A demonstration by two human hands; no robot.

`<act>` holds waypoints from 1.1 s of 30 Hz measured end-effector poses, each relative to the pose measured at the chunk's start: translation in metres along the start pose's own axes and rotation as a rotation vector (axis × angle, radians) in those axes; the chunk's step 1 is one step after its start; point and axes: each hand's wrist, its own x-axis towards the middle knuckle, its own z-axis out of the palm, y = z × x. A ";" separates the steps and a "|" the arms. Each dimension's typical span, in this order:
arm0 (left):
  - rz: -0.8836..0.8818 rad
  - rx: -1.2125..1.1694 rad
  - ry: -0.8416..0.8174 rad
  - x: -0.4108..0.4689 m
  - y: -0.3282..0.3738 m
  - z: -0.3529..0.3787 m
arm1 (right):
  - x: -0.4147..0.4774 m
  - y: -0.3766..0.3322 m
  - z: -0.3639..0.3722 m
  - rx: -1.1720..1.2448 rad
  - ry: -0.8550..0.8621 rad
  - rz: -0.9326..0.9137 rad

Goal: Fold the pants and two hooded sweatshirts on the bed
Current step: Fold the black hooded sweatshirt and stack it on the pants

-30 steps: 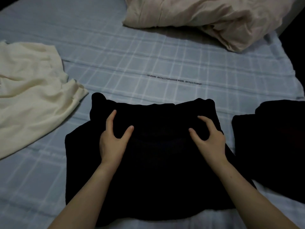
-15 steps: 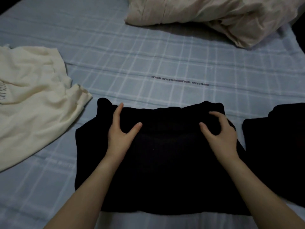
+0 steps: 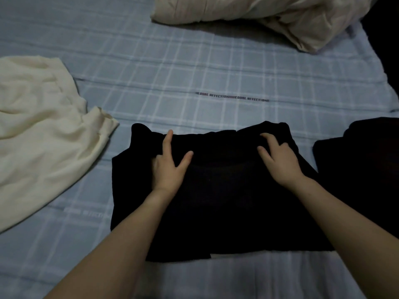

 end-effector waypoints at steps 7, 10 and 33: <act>0.300 0.390 -0.472 -0.056 0.046 -0.099 | -0.057 -0.045 -0.063 -0.002 -0.295 0.002; 0.584 0.380 -0.395 -0.106 0.040 -0.122 | -0.101 -0.054 -0.069 -0.167 -0.108 -0.170; 0.742 0.397 0.158 -0.048 0.035 -0.135 | -0.083 -0.071 -0.052 0.076 0.383 -0.406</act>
